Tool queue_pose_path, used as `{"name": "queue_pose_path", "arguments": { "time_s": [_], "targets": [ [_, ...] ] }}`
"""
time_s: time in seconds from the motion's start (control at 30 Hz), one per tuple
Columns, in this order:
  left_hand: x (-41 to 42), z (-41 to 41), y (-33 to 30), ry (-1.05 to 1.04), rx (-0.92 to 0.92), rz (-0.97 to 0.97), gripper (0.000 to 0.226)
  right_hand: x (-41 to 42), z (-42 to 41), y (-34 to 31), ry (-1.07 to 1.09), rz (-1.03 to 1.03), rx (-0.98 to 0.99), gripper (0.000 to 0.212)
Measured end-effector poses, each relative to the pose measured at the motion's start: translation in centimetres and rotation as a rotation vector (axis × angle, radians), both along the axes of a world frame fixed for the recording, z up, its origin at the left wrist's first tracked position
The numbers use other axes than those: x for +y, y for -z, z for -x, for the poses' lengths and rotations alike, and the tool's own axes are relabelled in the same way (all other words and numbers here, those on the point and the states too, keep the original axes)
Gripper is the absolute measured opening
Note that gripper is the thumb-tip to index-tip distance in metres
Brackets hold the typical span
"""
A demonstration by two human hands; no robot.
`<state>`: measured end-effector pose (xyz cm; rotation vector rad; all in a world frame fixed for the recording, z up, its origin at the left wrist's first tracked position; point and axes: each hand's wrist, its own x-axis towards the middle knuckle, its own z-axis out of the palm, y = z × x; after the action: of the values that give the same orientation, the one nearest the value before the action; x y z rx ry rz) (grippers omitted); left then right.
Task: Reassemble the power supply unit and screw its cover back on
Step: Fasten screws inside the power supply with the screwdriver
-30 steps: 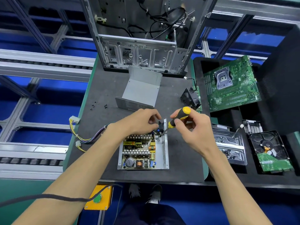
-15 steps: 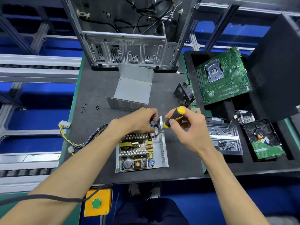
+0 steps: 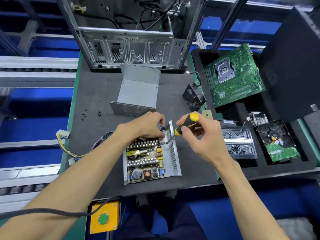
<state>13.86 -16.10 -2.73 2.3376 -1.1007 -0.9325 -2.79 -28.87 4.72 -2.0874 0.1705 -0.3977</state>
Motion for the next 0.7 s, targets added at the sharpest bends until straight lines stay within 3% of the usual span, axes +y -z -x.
{"name": "queue_pose_path", "arguments": {
  "time_s": [0.3, 0.7],
  "targets": [
    [-0.45, -0.30, -0.47, -0.006, -0.031, -0.038, 0.007, -0.13, -0.58, 0.27, -0.029, 0.033, 0.023, 0.010],
    [-0.49, 0.50, -0.43, -0.010, -0.054, -0.022, 0.016, -0.32, -0.66, 0.54, -0.055, 0.042, 0.009, 0.010]
  ]
}}
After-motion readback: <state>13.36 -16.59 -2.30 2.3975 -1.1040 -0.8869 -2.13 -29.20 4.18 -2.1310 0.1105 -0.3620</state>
